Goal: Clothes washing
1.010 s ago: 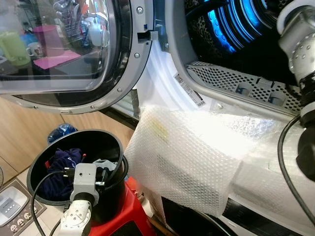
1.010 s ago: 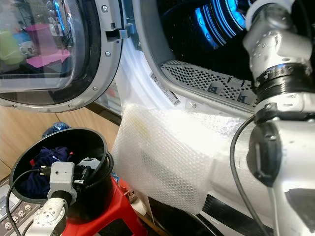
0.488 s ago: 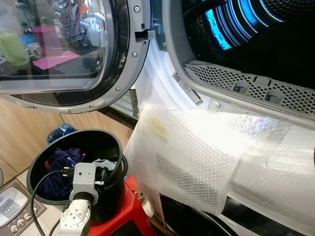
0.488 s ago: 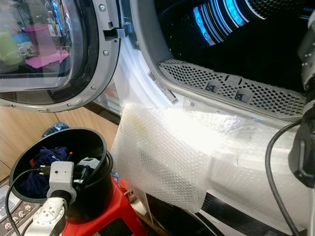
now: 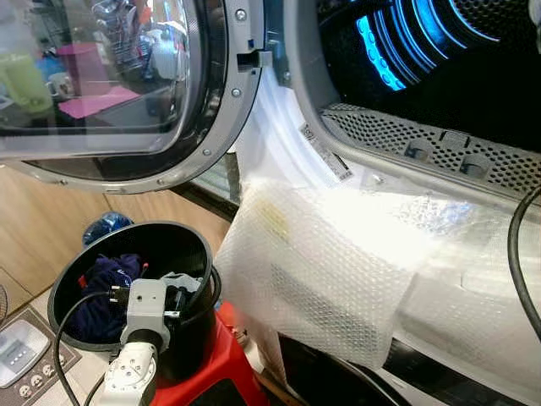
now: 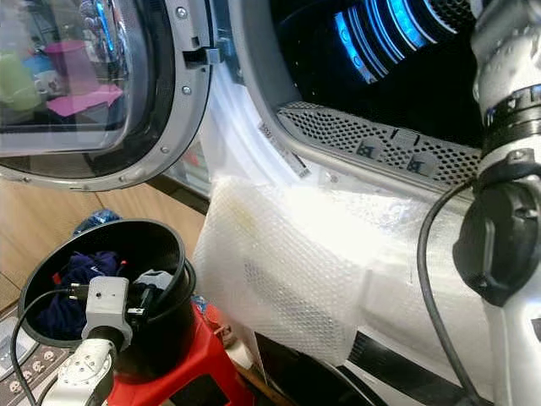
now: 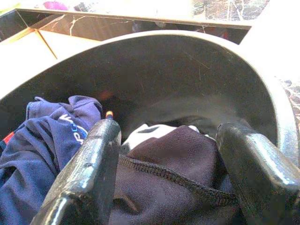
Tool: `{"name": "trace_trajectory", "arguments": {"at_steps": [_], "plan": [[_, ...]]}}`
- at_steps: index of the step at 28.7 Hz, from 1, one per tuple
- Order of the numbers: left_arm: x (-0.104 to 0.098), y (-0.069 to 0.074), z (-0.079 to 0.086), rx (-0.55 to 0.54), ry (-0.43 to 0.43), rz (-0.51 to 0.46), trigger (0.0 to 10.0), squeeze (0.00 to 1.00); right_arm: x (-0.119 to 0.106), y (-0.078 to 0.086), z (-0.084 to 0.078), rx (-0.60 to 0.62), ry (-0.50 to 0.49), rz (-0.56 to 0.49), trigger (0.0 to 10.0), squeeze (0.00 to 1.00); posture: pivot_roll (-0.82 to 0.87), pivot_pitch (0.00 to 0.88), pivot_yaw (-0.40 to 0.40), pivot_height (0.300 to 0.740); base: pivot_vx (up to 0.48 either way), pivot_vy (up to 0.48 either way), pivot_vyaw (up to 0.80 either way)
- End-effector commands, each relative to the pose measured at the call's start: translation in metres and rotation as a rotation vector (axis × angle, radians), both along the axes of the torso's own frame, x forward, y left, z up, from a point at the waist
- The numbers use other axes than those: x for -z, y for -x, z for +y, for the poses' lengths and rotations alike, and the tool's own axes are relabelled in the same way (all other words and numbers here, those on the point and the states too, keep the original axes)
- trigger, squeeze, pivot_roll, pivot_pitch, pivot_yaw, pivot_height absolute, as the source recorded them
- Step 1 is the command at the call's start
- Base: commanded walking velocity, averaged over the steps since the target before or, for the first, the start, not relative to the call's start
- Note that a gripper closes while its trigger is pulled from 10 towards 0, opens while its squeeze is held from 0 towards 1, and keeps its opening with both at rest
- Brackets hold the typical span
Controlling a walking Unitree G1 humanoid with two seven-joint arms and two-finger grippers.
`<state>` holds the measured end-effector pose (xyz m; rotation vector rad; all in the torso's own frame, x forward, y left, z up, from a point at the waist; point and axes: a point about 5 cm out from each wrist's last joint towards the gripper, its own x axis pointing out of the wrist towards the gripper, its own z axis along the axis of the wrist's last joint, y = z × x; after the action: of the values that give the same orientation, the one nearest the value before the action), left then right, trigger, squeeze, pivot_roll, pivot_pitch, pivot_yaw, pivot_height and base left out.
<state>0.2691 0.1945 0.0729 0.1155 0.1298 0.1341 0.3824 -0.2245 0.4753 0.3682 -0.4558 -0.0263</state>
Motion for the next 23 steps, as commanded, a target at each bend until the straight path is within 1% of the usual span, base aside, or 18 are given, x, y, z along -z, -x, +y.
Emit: {"name": "trace_trajectory", "arguments": {"at_steps": [1, 4, 6, 8, 9, 10, 11, 13, 14, 15, 16, 17, 19, 21, 22, 23], "plan": [[0.01, 0.006, 0.001, -0.005, -0.008, 0.054, 10.0, 0.0, -0.016, 0.01, 0.003, -0.049, -0.028, -0.049, 10.0, 0.0, -0.12, 0.049, 0.041, 0.74, 0.0, 0.0, 0.0], [0.01, 0.006, 0.0, -0.003, -0.007, 0.056, 10.0, 0.0, -0.018, 0.013, 0.004, -0.064, -0.008, -0.048, 10.0, 0.0, -0.13, 0.059, 0.04, 0.74, 0.0, 0.0, 0.0], [0.011, 0.007, -0.001, -0.003, -0.004, 0.058, 10.0, 0.0, -0.016, 0.021, 0.004, -0.071, 0.027, -0.043, 10.0, 0.0, -0.13, 0.061, 0.035, 0.74, 0.0, 0.0, 0.0], [0.011, 0.007, -0.001, -0.004, -0.002, 0.058, 10.0, 0.0, -0.013, 0.026, 0.006, -0.122, 0.011, -0.027, 10.0, 0.0, -0.13, 0.062, 0.035, 0.74, 0.0, 0.0, 0.0], [0.011, 0.007, -0.001, -0.006, -0.002, 0.059, 10.0, 0.0, -0.013, 0.032, 0.007, -0.159, 0.0, -0.029, 10.0, 0.0, -0.13, 0.064, 0.034, 0.74, 0.0, 0.0, 0.0], [0.011, 0.007, -0.001, -0.006, -0.002, 0.059, 10.0, 0.0, -0.013, 0.032, 0.007, -0.159, 0.0, -0.029, 10.0, 0.0, -0.13, 0.064, 0.034, 0.74, 0.0, 0.0, 0.0], [0.011, 0.008, -0.001, -0.007, -0.002, 0.06, 10.0, 0.0, -0.013, 0.044, 0.009, -0.195, 0.009, -0.037, 10.0, 0.0, -0.13, 0.066, 0.032, 0.74, 0.0, 0.0, 0.0], [0.012, 0.009, 0.0, -0.008, -0.001, 0.063, 10.0, 0.0, -0.011, 0.057, 0.01, -0.219, 0.029, -0.043, 10.0, 0.0, -0.13, 0.069, 0.03, 0.74, 0.0, 0.0, 0.0], [0.012, 0.009, 0.0, -0.008, -0.001, 0.063, 10.0, 0.0, -0.011, 0.057, 0.01, -0.219, 0.029, -0.043, 10.0, 0.0, -0.13, 0.069, 0.03, 0.74, 0.0, 0.0, 0.0], [0.013, 0.01, 0.0, -0.008, -0.001, 0.065, 10.0, 0.0, -0.007, 0.066, 0.013, -0.234, 0.061, -0.036, 10.0, 0.0, -0.14, 0.07, 0.028, 0.74, 0.0, 0.0, 0.0], [0.013, 0.01, 0.0, -0.008, -0.001, 0.065, 10.0, 0.0, -0.007, 0.066, 0.013, -0.234, 0.061, -0.036, 10.0, 0.0, -0.14, 0.07, 0.028, 0.74, 0.0, 0.0, 0.0], [0.014, 0.011, -0.001, -0.008, 0.001, 0.066, 10.0, 0.0, -0.001, 0.073, 0.018, -0.311, 0.05, -0.036, 10.0, 0.0, -0.13, 0.072, 0.025, 0.74, 0.0, 0.0, 0.0], [0.014, 0.011, -0.002, -0.009, 0.003, 0.067, 10.0, 0.0, 0.004, 0.084, 0.024, -0.398, 0.04, -0.059, 10.0, 0.0, -0.13, 0.074, 0.024, 0.74, 0.0, 0.0, 0.0], [0.014, 0.011, -0.002, -0.009, 0.004, 0.066, 10.0, 0.0, 0.008, 0.093, 0.028, -0.458, 0.028, -0.082, 10.0, 0.0, -0.13, 0.077, 0.024, 0.74, 0.0, 0.0, 0.0], [0.014, 0.011, -0.002, -0.009, 0.005, 0.067, 10.0, 0.0, 0.015, 0.098, 0.032, -0.49, 0.028, -0.073, 10.0, 0.0, -0.13, 0.077, 0.024, 0.74, 0.0, 0.0, 0.0], [0.014, 0.011, -0.002, -0.009, 0.005, 0.067, 10.0, 0.0, 0.015, 0.098, 0.032, -0.49, 0.028, -0.073, 10.0, 0.0, -0.13, 0.077, 0.024, 0.74, 0.0, 0.0, 0.0]]}}
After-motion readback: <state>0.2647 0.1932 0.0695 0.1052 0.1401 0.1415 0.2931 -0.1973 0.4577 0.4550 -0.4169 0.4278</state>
